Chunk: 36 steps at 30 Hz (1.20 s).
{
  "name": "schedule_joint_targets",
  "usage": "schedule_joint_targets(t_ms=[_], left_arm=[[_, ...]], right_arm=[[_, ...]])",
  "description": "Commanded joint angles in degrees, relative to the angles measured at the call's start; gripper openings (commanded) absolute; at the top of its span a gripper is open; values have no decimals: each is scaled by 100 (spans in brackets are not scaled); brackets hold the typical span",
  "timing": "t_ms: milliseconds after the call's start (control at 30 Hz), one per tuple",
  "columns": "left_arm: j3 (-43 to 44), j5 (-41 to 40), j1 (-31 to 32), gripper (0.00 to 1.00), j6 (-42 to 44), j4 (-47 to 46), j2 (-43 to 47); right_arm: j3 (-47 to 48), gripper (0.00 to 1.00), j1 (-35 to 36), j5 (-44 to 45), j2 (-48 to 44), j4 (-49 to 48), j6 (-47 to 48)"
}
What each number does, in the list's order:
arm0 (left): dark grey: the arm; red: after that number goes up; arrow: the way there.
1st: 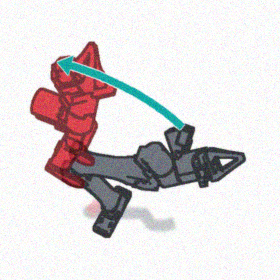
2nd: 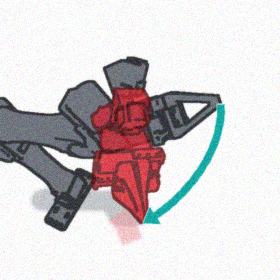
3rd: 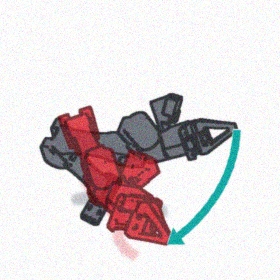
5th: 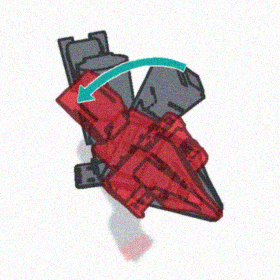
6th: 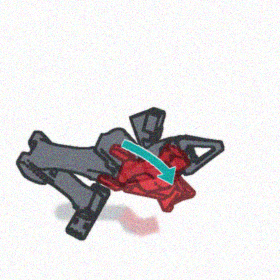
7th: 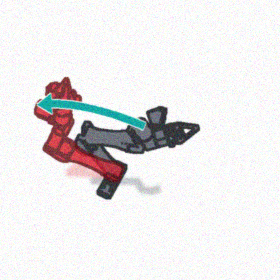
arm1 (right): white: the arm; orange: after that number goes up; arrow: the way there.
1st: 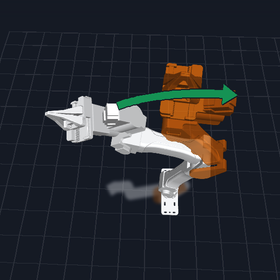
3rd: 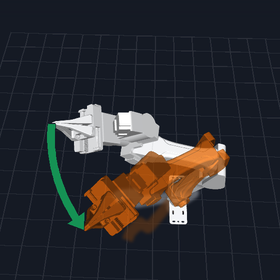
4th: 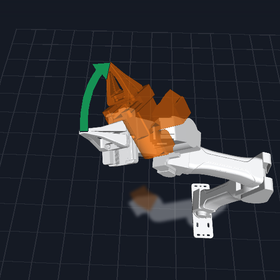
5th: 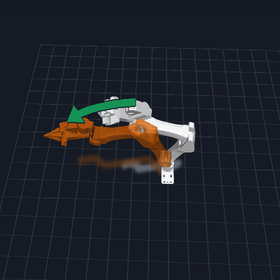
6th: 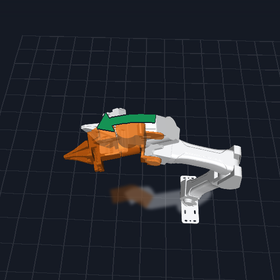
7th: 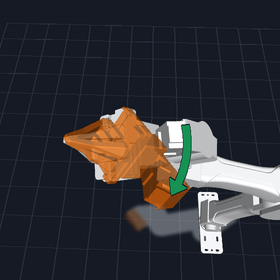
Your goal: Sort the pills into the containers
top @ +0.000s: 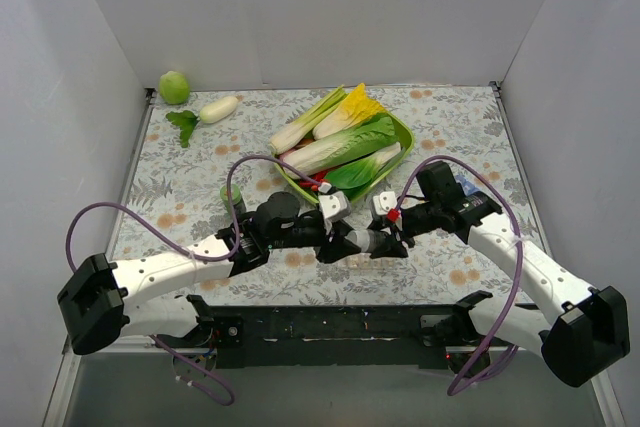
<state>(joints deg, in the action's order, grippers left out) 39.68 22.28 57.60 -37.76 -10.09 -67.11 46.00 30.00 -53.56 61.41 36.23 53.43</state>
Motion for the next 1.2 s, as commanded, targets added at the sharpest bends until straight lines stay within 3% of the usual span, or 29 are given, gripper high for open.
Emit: schedule_joint_targets(t_ms=[0, 67, 100, 167, 333, 467, 500, 567, 667, 700, 833, 900, 1000, 1033, 1100, 1167], left_arm=[[259, -549, 32, 0, -1606, 173, 67], [303, -846, 32, 0, -2285, 384, 119], [338, -1014, 23, 0, -3133, 472, 154], [365, -1417, -21, 0, -4042, 753, 268], [619, -1472, -355, 0, -7475, 1972, 190], [699, -1148, -408, 1, -8123, 1827, 23], [725, -1086, -417, 15, -8142, 1730, -12], [909, -989, -452, 42, -8003, 1738, -65], [1024, -884, -461, 61, -7678, 1730, -22], [1015, -866, -469, 77, -7598, 1729, 14], [840, -752, -601, 89, -7080, 1791, 391], [604, -550, -680, 90, -6738, 1747, 716], [462, -17, -751, 93, -5142, 1939, 1068], [453, 169, -751, 97, -4031, 2106, 1121], [435, 564, -751, 98, -3075, 2300, 1270], [243, 558, -681, 98, -1857, 2249, 1481]], right_arm=[[14, 1, 24, 38, -182, -265, -183], [6, 1, 24, 152, -199, -300, -271], [6, 1, 15, 196, -208, -361, -315], [6, 1, 15, 328, -226, -415, -403], [-12, 1, 6, 434, -226, -573, -553], [14, 1, 6, 417, -226, -582, -597], [14, 1, 6, 417, -243, -564, -597], [6, 1, 6, 417, -269, -573, -597], [-38, 1, -11, 408, -331, -590, -606], [-47, 1, -3, 408, -340, -599, -606], [-47, 1, -38, 382, -375, -599, -614], [-47, 1, -38, 373, -375, -591, -606], [-30, 1, -47, 329, -393, -547, -553], [-29, 1, -47, 303, -393, -521, -527], [-38, 1, -47, 223, -384, -494, -448], [-29, 1, -47, 136, -358, -407, -369]])
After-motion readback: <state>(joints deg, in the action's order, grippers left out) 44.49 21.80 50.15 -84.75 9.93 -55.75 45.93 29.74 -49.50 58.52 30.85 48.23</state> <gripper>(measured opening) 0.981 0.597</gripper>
